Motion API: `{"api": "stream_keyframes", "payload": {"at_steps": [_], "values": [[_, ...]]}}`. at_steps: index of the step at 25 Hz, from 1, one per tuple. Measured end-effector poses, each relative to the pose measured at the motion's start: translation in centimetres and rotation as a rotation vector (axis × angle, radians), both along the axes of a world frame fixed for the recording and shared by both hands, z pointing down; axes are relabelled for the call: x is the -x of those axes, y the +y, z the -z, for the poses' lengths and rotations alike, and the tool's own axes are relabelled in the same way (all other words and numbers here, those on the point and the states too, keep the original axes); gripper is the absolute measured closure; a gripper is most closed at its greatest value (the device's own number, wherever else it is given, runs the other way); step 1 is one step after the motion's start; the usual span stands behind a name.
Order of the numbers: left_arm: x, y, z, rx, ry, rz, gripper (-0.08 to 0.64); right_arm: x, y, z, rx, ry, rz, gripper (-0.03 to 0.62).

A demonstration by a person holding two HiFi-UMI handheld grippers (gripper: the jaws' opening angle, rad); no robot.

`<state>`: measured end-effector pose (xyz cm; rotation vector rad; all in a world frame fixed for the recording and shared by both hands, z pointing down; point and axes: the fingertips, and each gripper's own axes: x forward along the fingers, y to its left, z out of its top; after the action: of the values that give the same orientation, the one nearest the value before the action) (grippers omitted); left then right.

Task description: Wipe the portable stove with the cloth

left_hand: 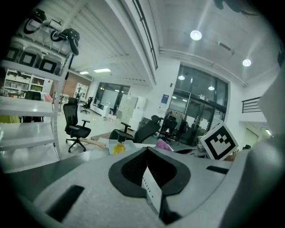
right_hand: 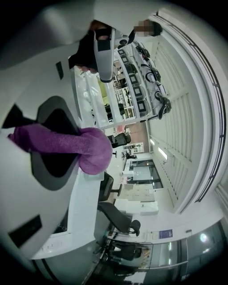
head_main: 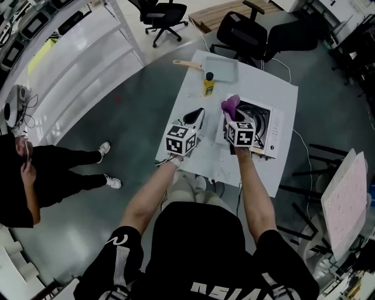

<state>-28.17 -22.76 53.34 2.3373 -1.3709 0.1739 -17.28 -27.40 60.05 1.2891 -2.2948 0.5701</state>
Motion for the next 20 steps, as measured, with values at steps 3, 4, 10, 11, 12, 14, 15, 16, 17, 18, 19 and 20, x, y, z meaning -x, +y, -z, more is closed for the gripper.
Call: {"api": "stream_keyframes", "payload": {"at_steps": [3,4,10,11,12,14,15,16,17,18,19,20], "values": [[0.1,-2.6,-1.1,0.018,0.006,-0.031,0.555,0.7,-2.3,-1.2,0.023,0.007,-0.020,0.489],[0.3,-3.5,-1.4,0.025,0.008,-0.042,0.555,1.0,-3.1,-1.6,0.031,0.008,-0.028,0.489],[2.1,-8.2,-3.7,0.072,0.005,-0.099,0.555,2.9,-7.3,-4.2,0.089,0.010,-0.107,0.489],[2.3,-8.8,-4.2,0.081,0.005,-0.109,0.555,3.2,-7.7,-4.8,0.100,0.011,-0.119,0.489],[2.4,-9.5,-4.6,0.090,0.005,-0.119,0.555,3.4,-8.0,-5.3,0.111,0.012,-0.129,0.489],[2.6,-10.8,-5.4,0.104,0.008,-0.138,0.555,3.6,-8.7,-6.4,0.134,0.016,-0.153,0.489],[2.7,-11.4,-5.7,0.110,0.010,-0.147,0.555,3.7,-9.0,-7.0,0.144,0.019,-0.166,0.489],[2.7,-12.0,-6.0,0.113,0.013,-0.155,0.555,3.7,-9.3,-7.5,0.154,0.022,-0.179,0.489],[2.6,-12.5,-6.2,0.117,0.015,-0.164,0.555,3.8,-9.6,-8.0,0.164,0.025,-0.192,0.489],[2.6,-13.0,-6.5,0.119,0.017,-0.173,0.555,3.8,-9.7,-8.5,0.174,0.028,-0.204,0.489],[2.5,-13.3,-6.8,0.123,0.019,-0.183,0.555,3.8,-9.9,-9.0,0.184,0.031,-0.216,0.489],[2.4,-13.5,-7.0,0.126,0.020,-0.192,0.555,3.7,-9.9,-9.4,0.194,0.035,-0.228,0.489]]}}
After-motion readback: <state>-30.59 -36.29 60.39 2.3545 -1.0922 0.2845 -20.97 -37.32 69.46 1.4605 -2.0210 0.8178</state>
